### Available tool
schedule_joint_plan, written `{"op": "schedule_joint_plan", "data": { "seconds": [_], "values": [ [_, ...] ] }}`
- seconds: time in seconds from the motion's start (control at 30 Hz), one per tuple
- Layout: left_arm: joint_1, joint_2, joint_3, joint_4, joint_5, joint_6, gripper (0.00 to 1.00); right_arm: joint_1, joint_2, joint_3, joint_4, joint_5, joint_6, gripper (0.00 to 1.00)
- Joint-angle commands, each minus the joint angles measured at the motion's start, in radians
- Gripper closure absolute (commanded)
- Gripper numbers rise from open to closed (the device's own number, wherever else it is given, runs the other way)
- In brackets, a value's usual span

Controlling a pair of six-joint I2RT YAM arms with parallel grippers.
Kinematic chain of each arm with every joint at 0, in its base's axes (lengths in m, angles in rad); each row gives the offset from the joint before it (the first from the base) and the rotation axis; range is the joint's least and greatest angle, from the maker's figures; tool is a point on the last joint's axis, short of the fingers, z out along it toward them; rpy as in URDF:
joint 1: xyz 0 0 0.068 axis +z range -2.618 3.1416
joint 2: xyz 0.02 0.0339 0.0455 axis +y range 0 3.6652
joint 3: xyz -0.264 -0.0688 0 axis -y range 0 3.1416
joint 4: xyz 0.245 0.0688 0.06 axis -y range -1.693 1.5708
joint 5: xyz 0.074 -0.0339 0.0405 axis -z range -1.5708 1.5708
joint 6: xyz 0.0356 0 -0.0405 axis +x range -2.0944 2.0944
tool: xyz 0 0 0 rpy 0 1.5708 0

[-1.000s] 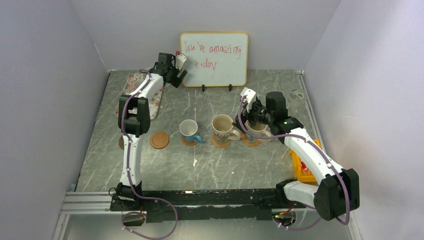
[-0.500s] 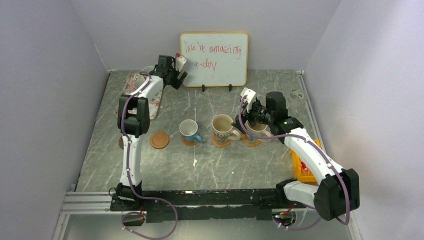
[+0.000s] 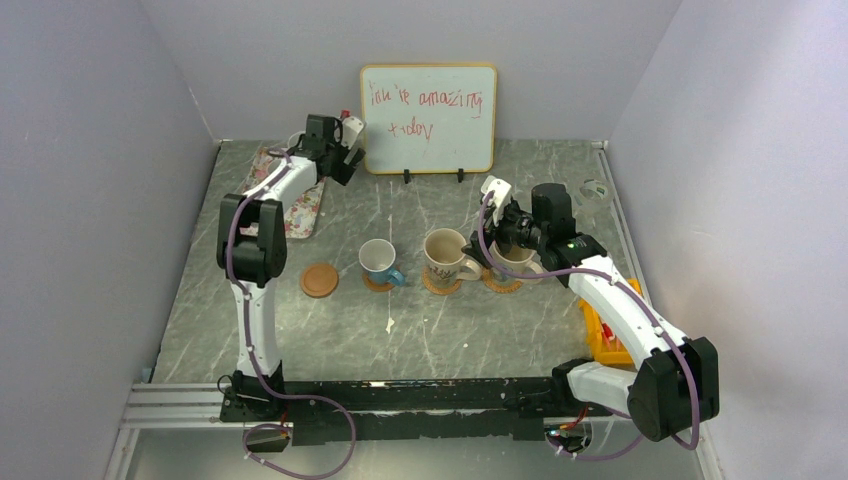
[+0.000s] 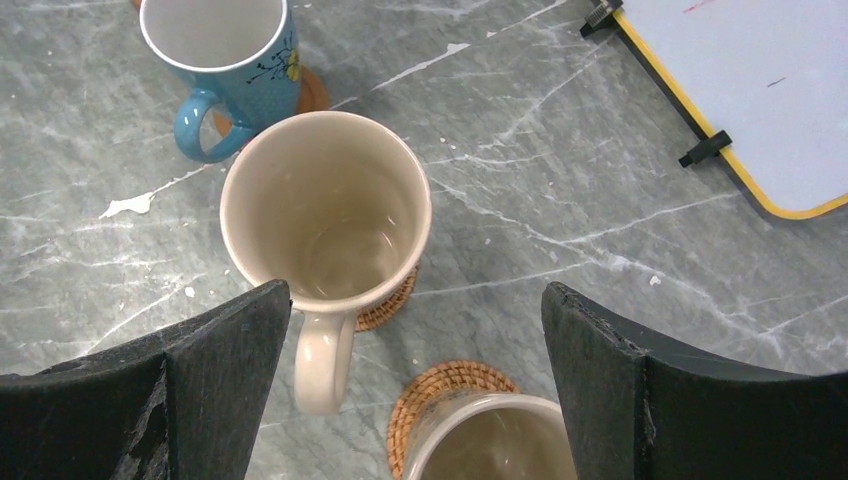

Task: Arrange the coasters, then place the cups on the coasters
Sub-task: Pick up the cup from the tray.

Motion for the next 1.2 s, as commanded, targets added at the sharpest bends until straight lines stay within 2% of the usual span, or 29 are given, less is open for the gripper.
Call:
{"op": "schedule_joint_plan", "data": {
  "seconds": [0.0,0.13,0.23,1.17],
  "values": [
    [0.018,-0.131,-0.048,0.02,0.063,-0.005,0.0,-0.004,-0.018,0.003,0.032,-0.039,0.01,0.01],
    [0.039,-0.236,-0.141,0.075,0.142,-0.027,0.0,-0.004,-0.016,0.003,0.032,-0.043,0.01,0.01],
    [0.051,-0.27,-0.161,0.067,0.151,-0.043,0.0,-0.004,-0.016,0.003,0.031,-0.047,0.011,0.01],
    [0.082,-0.12,-0.211,0.048,0.12,-0.018,0.0,-0.005,-0.014,0.007,0.024,-0.054,0.013,0.0]
  ]
}}
